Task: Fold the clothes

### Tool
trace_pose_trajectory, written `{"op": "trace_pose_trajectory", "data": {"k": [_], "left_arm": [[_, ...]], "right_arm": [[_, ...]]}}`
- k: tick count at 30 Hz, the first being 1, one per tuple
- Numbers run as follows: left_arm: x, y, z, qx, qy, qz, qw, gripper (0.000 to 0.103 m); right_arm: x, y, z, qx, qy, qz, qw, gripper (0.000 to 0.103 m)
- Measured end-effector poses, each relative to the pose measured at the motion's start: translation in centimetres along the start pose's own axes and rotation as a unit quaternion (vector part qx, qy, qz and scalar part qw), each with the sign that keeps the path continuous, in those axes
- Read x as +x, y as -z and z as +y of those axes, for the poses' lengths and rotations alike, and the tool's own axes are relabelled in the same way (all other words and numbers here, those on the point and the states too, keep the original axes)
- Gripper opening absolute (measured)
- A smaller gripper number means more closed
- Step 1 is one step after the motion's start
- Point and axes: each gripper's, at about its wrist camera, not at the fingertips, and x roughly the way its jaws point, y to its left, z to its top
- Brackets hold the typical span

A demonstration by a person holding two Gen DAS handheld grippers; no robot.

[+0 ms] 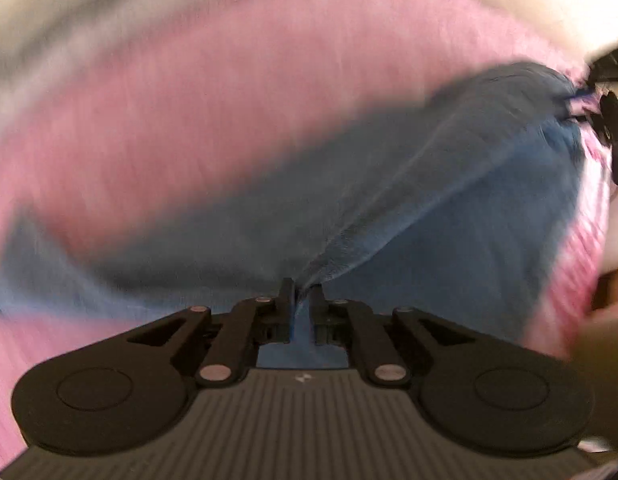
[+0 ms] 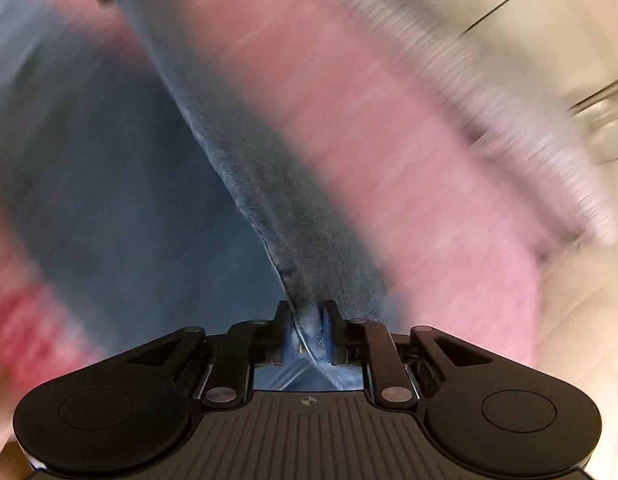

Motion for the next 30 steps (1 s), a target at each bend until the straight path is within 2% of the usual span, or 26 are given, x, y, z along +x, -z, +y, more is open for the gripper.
{"op": "trace_pose_trajectory", "data": {"k": [3,4,5,6,7,8,9,10,11,13,14,15,16,18,20,23,24,25,26,27,28,29,30], "left_arm": [[0.9,3.3,-2.3,-0.043,0.030,0.059,0.9969,0.006],[0.5,3.8,-2.7,-0.057,0.040,0.059,0.9958,0.006],[0.1,4.1,-2.9,-0.078,0.048,0.051,0.9945,0.011],[-0.2,4.3,-2.6,-0.105,0.052,0.041,0.9922,0.022],[-0.4,4.5,-2.2,-0.135,0.053,0.031,0.9890,0.028],[-0.4,4.6,-1.2,-0.174,0.041,0.020,0.9836,0.034],[-0.4,4.7,-0.3,-0.215,0.031,0.010,0.9760,0.034],[-0.3,5.0,0.8,-0.263,0.022,0.001,0.9644,0.034],[-0.1,5.3,1.9,-0.312,0.015,-0.009,0.9500,0.034],[0.2,6.3,4.3,-0.412,0.005,-0.025,0.9107,0.034],[0.4,6.9,5.4,-0.458,0.000,-0.031,0.8885,0.034],[0.5,7.6,6.3,-0.496,-0.006,-0.035,0.8678,0.034],[0.6,8.1,6.9,-0.523,-0.012,-0.039,0.8513,0.034],[0.7,9.1,8.2,-0.571,-0.025,-0.052,0.8192,0.034],[0.6,9.7,9.0,-0.596,-0.030,-0.073,0.7995,0.034],[1.4,10.0,9.9,-0.614,-0.026,-0.082,0.7848,0.034],[1.6,10.5,9.8,-0.617,-0.024,-0.083,0.7823,0.034],[1.8,10.8,9.8,-0.618,-0.024,-0.084,0.7816,0.033],[1.9,10.5,9.6,-0.608,-0.029,-0.087,0.7885,0.031],[2.0,10.2,9.4,-0.597,-0.035,-0.091,0.7964,0.027],[1.9,9.8,9.1,-0.580,-0.041,-0.094,0.8084,0.019],[1.9,9.7,9.2,-0.564,-0.047,-0.095,0.8190,0.007],[1.9,9.7,9.1,-0.555,-0.050,-0.097,0.8247,0.006]], "right_arm": [[1.3,2.3,4.6,-0.009,-0.019,0.102,0.995,0.017],[1.0,2.7,4.6,0.026,-0.019,0.107,0.994,0.019],[0.7,2.9,3.8,0.086,-0.022,0.105,0.991,0.023],[0.4,3.2,2.9,0.150,-0.026,0.102,0.983,0.025],[0.3,3.6,1.3,0.241,-0.036,0.093,0.965,0.029],[0.5,4.7,-0.1,0.336,-0.051,0.076,0.938,0.031],[0.7,5.7,-1.6,0.427,-0.066,0.058,0.900,0.031],[0.9,6.7,-3.1,0.514,-0.080,0.039,0.853,0.032],[1.1,7.8,-4.4,0.594,-0.093,0.021,0.799,0.033],[2.2,11.0,-5.8,0.724,-0.114,-0.016,0.680,0.034],[2.7,12.2,-6.2,0.763,-0.119,-0.029,0.634,0.034],[3.2,13.3,-6.3,0.792,-0.120,-0.038,0.598,0.034],[3.5,14.1,-6.3,0.808,-0.116,-0.043,0.576,0.034],[4.0,15.2,-6.3,0.825,-0.106,-0.053,0.552,0.034],[4.3,15.9,-6.2,0.837,-0.102,-0.065,0.533,0.034],[5.1,17.4,-6.1,0.853,-0.104,-0.079,0.505,0.034],[5.4,18.0,-6.1,0.858,-0.103,-0.081,0.496,0.034],[5.6,18.5,-6.1,0.863,-0.103,-0.083,0.488,0.034],[5.9,18.8,-6.1,0.865,-0.105,-0.087,0.483,0.034],[6.1,19.3,-6.2,0.866,-0.109,-0.098,0.478,0.034],[6.4,19.7,-6.6,0.867,-0.113,-0.109,0.473,0.034],[6.9,19.8,-6.9,0.867,-0.116,-0.117,0.470,0.034],[7.3,19.9,-7.1,0.867,-0.121,-0.118,0.468,0.034]]}}
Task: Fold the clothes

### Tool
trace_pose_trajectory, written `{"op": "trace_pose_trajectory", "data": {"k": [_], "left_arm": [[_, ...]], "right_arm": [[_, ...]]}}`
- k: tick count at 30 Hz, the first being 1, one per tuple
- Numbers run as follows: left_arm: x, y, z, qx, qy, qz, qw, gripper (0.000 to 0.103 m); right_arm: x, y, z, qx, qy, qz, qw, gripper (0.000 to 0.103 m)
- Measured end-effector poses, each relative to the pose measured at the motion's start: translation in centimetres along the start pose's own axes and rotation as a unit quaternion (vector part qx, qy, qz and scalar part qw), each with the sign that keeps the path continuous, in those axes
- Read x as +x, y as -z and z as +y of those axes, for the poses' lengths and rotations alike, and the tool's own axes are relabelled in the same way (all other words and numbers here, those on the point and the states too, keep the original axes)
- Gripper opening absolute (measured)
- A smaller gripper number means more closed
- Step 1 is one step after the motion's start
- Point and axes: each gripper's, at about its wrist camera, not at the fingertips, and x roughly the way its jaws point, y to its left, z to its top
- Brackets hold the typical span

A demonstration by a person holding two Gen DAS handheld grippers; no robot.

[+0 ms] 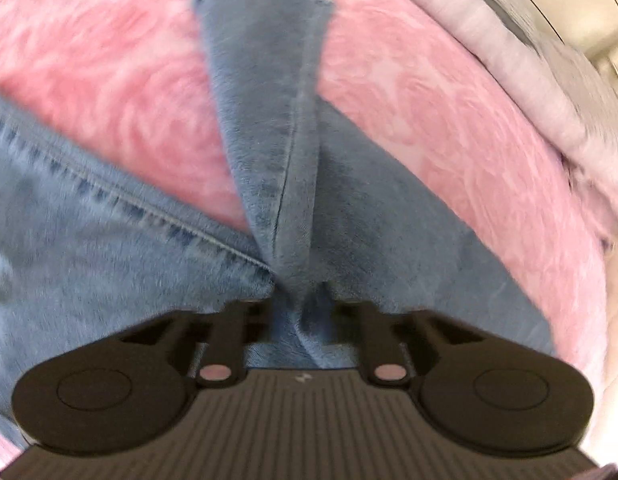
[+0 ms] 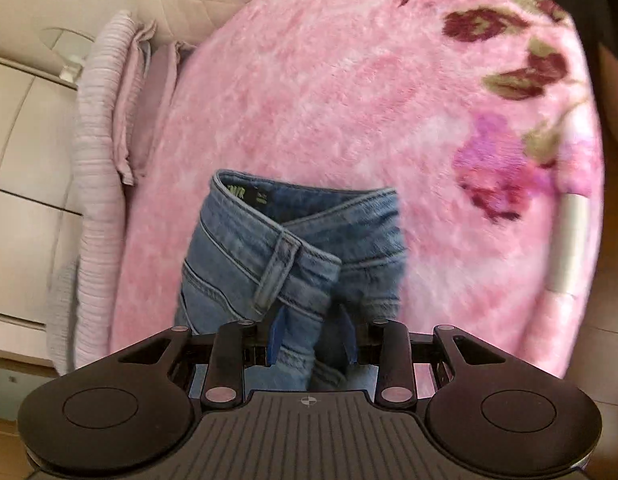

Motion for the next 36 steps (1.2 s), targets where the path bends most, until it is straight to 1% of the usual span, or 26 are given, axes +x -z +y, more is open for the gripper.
{"op": "trace_pose_trajectory", "data": {"k": [2,3,4,5,6,8,10,16,20,22,23,24,27,28,29,31,33,34,36], "left_arm": [[-0.7,0.5,0.2,0.011,0.004,-0.010,0.9999,0.004],[-1.5,0.8,0.0,0.018,0.007,-0.020,0.9996,0.004],[-2.2,1.1,-0.2,0.026,0.010,-0.031,0.9991,0.003],[-3.0,1.4,-0.3,0.033,0.013,-0.042,0.9985,0.003],[-4.0,1.8,-0.5,0.042,0.017,-0.055,0.9975,0.003],[-6.4,3.3,-0.4,0.051,0.027,-0.080,0.9951,0.003],[-8.0,5.2,0.3,0.047,0.030,-0.092,0.9942,0.003],[-8.9,10.9,2.2,0.053,0.014,-0.083,0.9951,0.004],[-9.0,13.0,3.0,0.063,0.009,-0.089,0.9940,0.004],[-8.3,13.6,3.0,0.084,-0.001,-0.088,0.9926,0.004],[-7.8,13.8,3.0,0.094,-0.006,-0.086,0.9918,0.004],[-7.1,14.0,3.0,0.104,-0.015,-0.081,0.9911,0.007],[-5.6,14.5,2.7,0.133,-0.039,-0.077,0.9874,0.011],[-5.8,14.5,2.4,0.142,-0.045,-0.077,0.9859,0.012],[-6.0,14.5,2.1,0.148,-0.050,-0.077,0.9847,0.013],[-7.1,14.4,2.4,0.144,-0.054,-0.073,0.9854,0.017],[-8.2,14.2,2.7,0.137,-0.058,-0.070,0.9863,0.021],[-9.0,14.1,3.2,0.127,-0.058,-0.068,0.9880,0.020],[-10.2,13.5,4.1,0.113,-0.065,-0.060,0.9896,0.021]], "right_arm": [[0.2,-0.5,-0.1,-0.008,-0.007,0.006,1.000,0.033],[0.3,-0.6,0.0,-0.018,-0.010,0.006,1.000,0.026],[0.2,-0.7,0.6,-0.043,-0.005,0.000,0.999,0.017],[-0.2,-0.7,1.4,-0.076,0.000,-0.002,0.997,0.014],[-1.0,-0.7,2.3,-0.108,0.000,-0.005,0.994,0.013],[-2.6,-0.9,3.2,-0.143,-0.010,-0.013,0.990,0.012],[-3.6,-1.3,3.5,-0.161,-0.014,-0.014,0.987,0.012],[-4.8,-2.4,2.5,-0.183,-0.002,-0.004,0.983,0.012],[-4.7,-2.4,2.2,-0.195,0.010,-0.005,0.981,0.012],[-3.8,-2.2,1.6,-0.194,0.024,0.001,0.981,0.012],[-3.4,-2.0,1.3,-0.198,0.035,0.003,0.980,0.012],[-3.0,-1.8,0.9,-0.201,0.046,0.004,0.978,0.013],[-2.0,-1.1,0.7,-0.206,0.079,0.003,0.975,0.020],[-2.1,-0.9,1.1,-0.211,0.093,0.002,0.973,0.028],[-2.2,-0.7,1.5,-0.217,0.107,0.000,0.970,0.033],[-3.2,-0.3,2.9,-0.240,0.135,-0.017,0.961,0.036],[-4.6,0.6,4.5,-0.265,0.168,-0.050,0.948,0.037],[-5.2,1.3,5.2,-0.276,0.166,-0.059,0.945,0.037],[-5.7,2.9,6.6,-0.298,0.137,-0.046,0.944,0.037]]}}
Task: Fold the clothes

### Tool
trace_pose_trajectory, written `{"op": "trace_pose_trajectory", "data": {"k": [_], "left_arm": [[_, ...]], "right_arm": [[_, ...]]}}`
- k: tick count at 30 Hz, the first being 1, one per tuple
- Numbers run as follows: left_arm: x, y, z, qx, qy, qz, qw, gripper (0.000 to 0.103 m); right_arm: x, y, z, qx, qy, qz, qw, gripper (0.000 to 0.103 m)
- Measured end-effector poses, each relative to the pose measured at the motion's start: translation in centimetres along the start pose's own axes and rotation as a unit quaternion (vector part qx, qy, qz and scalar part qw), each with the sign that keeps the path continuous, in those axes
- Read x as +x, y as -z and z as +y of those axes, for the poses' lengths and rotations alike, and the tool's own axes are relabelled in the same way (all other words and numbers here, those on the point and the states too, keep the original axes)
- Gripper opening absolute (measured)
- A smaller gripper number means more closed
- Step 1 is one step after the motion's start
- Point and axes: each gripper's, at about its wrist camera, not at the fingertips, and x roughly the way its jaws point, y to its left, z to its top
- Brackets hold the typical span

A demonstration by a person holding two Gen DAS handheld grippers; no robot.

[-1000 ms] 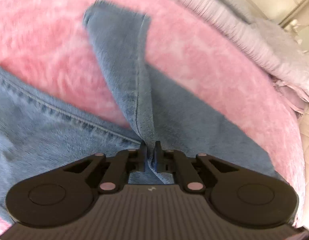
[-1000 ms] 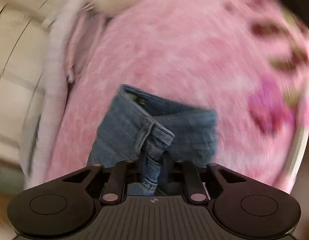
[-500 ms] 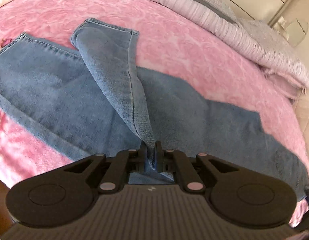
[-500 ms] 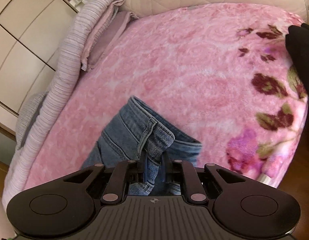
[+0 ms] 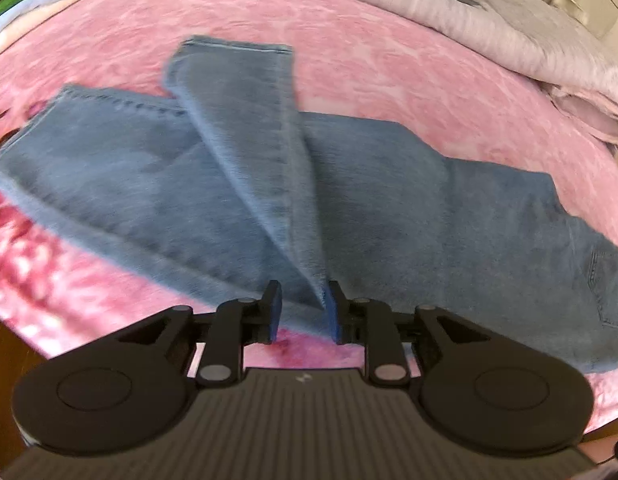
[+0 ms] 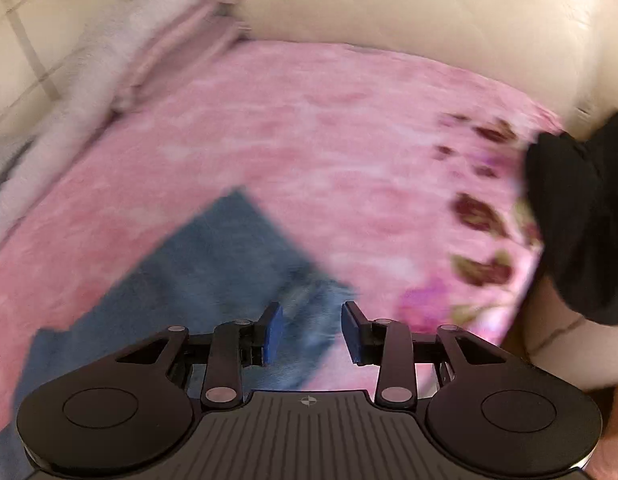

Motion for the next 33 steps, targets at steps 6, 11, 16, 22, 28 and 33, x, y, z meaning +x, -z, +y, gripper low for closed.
{"op": "trace_pose_trajectory", "data": {"k": [6,11,16,22,28,33], "left_arm": [[-1.1,-2.4,4.2,-0.022,-0.039,-0.006,0.9990,0.019],[1.6,-5.0,9.8,-0.035,-0.048,-0.004,0.9982,0.019],[4.3,-8.1,16.6,-0.035,-0.058,0.006,0.9977,0.014],[4.2,-13.5,25.2,-0.066,-0.101,-0.019,0.9925,0.011],[3.1,-15.3,30.9,-0.136,-0.070,-0.004,0.9882,0.012],[2.8,-15.0,32.8,-0.174,-0.049,0.011,0.9835,0.012]], "right_arm": [[1.8,5.4,9.5,-0.100,-0.151,0.117,0.976,0.037],[3.1,11.6,19.5,-0.164,-0.223,0.180,0.944,0.037],[4.1,16.5,28.6,-0.190,-0.255,0.203,0.926,0.037],[6.2,19.4,37.5,-0.165,-0.297,0.218,0.915,0.036],[12.2,21.1,43.8,-0.043,-0.321,0.304,0.896,0.037],[14.2,23.3,48.0,-0.052,-0.320,0.320,0.890,0.030]]}}
